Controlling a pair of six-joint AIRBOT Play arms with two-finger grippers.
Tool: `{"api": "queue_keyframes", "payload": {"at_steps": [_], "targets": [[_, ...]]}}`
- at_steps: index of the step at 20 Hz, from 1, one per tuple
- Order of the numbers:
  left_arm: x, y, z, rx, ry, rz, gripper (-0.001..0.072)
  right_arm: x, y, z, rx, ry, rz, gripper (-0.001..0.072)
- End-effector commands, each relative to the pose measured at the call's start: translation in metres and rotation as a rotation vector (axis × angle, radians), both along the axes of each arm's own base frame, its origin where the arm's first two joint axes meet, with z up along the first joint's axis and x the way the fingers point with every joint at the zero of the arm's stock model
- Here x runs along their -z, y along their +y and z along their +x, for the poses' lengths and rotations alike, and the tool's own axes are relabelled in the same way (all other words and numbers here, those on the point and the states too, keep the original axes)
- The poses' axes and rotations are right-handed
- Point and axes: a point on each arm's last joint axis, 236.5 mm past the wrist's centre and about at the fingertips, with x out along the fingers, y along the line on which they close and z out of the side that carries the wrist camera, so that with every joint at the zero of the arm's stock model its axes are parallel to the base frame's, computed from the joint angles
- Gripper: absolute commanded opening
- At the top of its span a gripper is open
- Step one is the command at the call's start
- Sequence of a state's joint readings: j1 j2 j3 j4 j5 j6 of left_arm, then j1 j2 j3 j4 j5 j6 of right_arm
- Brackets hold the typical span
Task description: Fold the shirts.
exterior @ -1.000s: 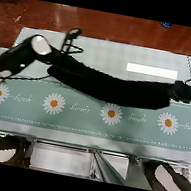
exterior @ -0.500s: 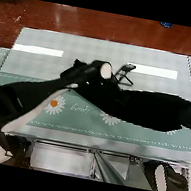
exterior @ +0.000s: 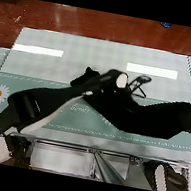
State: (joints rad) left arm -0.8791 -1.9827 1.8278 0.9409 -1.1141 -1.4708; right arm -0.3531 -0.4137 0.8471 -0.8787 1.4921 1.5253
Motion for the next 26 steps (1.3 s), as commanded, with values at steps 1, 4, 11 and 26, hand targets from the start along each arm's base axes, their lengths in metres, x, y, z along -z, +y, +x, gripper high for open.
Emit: {"api": "queue_keyframes", "payload": {"at_steps": [1,4,11,26], "targets": [[-0.024,0.051,0.056,-0.074,0.030,0.019,0.0016,-0.006,0.012,0.008,-0.047,-0.015,0.059,0.0031],[-0.056,0.150,0.120,-0.190,0.040,0.053,0.0016,-0.013,0.025,0.023,-0.104,-0.039,0.137,0.0031],[-0.200,0.372,0.189,-0.604,-0.173,-0.012,0.0016,0.011,0.109,0.097,-0.243,-0.025,0.302,0.0032],[-0.168,0.404,0.007,-0.762,-0.254,-0.017,0.0016,0.155,0.300,0.196,-0.473,0.231,0.295,0.0037]]}}
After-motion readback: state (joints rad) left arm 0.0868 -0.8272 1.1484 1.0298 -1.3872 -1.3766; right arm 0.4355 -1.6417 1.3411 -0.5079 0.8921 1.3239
